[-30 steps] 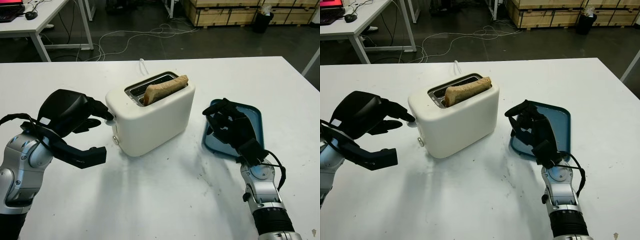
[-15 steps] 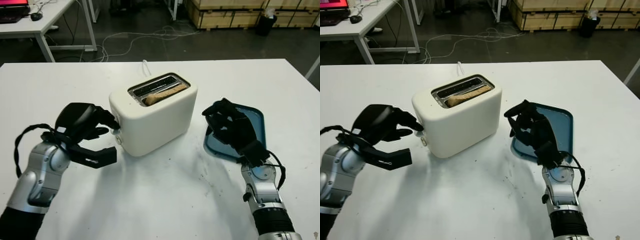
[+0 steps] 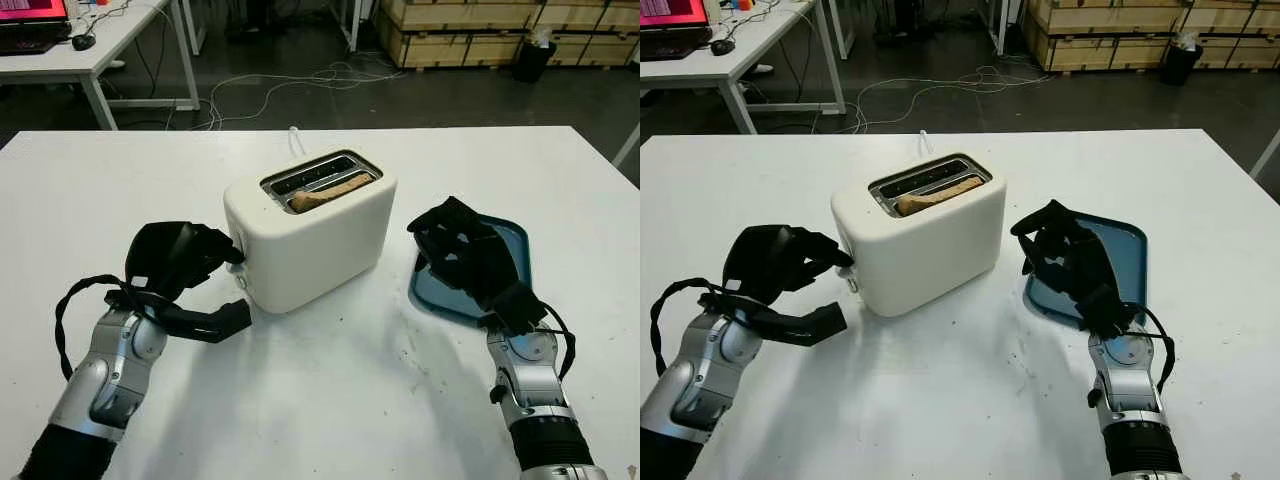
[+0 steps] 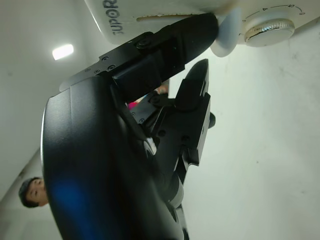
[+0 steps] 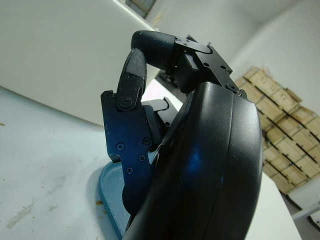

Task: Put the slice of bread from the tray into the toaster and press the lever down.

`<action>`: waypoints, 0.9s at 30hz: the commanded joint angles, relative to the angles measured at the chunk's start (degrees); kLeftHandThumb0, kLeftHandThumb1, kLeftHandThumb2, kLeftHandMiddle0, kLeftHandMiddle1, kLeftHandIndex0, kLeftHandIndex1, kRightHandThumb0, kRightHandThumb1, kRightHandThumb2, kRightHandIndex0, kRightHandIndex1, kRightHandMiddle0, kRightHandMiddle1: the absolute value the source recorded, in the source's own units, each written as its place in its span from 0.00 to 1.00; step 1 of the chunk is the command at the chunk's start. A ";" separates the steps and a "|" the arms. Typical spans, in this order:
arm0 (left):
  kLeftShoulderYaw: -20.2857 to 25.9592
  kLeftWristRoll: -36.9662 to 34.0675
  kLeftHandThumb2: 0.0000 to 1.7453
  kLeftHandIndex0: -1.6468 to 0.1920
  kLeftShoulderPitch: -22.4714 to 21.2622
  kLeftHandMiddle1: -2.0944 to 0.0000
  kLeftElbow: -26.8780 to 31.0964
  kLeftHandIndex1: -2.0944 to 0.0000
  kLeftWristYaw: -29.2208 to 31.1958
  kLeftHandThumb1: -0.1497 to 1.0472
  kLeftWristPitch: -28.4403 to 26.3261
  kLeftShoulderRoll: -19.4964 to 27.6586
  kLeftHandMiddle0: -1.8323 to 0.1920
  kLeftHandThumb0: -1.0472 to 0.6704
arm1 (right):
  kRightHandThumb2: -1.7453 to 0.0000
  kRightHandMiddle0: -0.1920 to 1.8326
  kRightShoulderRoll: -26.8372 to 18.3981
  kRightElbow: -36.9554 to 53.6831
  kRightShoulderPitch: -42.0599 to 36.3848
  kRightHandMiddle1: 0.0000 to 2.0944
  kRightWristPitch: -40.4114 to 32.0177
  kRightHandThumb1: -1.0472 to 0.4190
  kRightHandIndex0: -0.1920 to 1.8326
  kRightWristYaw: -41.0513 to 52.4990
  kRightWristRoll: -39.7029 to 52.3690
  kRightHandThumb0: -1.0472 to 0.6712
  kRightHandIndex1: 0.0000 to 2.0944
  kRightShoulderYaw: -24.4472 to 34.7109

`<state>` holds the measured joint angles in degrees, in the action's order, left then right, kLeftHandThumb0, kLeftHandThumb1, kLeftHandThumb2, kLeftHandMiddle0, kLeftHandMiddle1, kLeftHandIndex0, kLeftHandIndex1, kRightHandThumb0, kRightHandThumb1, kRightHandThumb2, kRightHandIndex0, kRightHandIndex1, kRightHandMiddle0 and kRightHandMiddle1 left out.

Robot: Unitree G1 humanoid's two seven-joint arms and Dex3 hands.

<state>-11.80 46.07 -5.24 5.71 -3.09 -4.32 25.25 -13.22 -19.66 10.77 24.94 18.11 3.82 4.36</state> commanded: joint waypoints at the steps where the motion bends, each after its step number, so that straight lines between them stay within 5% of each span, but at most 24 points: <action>1: -7.86 1.75 0.02 0.23 4.94 0.37 -4.52 0.98 3.42 0.89 -1.49 -4.33 0.40 0.62 | 0.80 0.33 -0.09 -0.71 0.23 0.83 1.61 0.09 0.46 0.03 0.81 0.44 0.83 0.51; 5: -10.06 2.92 0.03 0.14 6.45 0.34 -7.88 0.95 -0.58 0.89 -2.68 -6.97 0.44 0.63 | 0.80 0.33 -0.17 -1.06 -0.14 0.83 1.86 0.09 0.47 -0.04 0.64 0.44 0.83 0.67; 9: -9.35 -1.54 0.04 0.23 6.41 0.62 -9.72 0.99 0.00 0.89 -2.02 -8.67 0.41 0.66 | 0.81 0.33 -0.58 -0.88 -0.45 0.83 1.67 0.09 0.46 -1.58 -1.11 0.42 0.83 0.69; 11: -9.70 -2.78 0.07 0.26 6.32 0.67 -10.15 1.00 2.15 0.89 -3.93 -9.21 0.40 0.65 | 0.81 0.34 -0.71 -1.42 -0.35 0.83 2.36 0.09 0.47 -1.98 -1.64 0.42 0.83 0.57; 17: -13.04 -2.42 0.05 0.20 4.84 0.65 -15.43 0.98 3.95 0.89 -4.28 -8.36 0.39 0.65 | 0.81 0.34 -0.46 -2.02 -0.39 0.83 2.81 0.09 0.47 -1.71 -1.39 0.42 0.83 0.35; 23: -12.96 -2.48 0.06 0.18 3.20 0.63 -10.00 0.98 7.04 0.89 -6.28 -7.26 0.36 0.63 | 0.81 0.34 -0.29 -1.67 -0.21 0.83 2.53 0.09 0.47 -1.90 -1.43 0.41 0.83 0.27; 27: -11.06 -3.35 0.05 0.14 1.84 0.38 -3.72 0.96 8.50 0.89 -7.53 -5.36 0.44 0.64 | 0.81 0.34 -0.16 -1.78 -0.02 0.83 2.73 0.09 0.47 -2.38 -1.70 0.41 0.83 0.30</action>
<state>-13.42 43.78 -6.46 5.23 -8.24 -10.90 21.58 -13.39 -20.90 10.29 25.31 16.63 2.54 4.46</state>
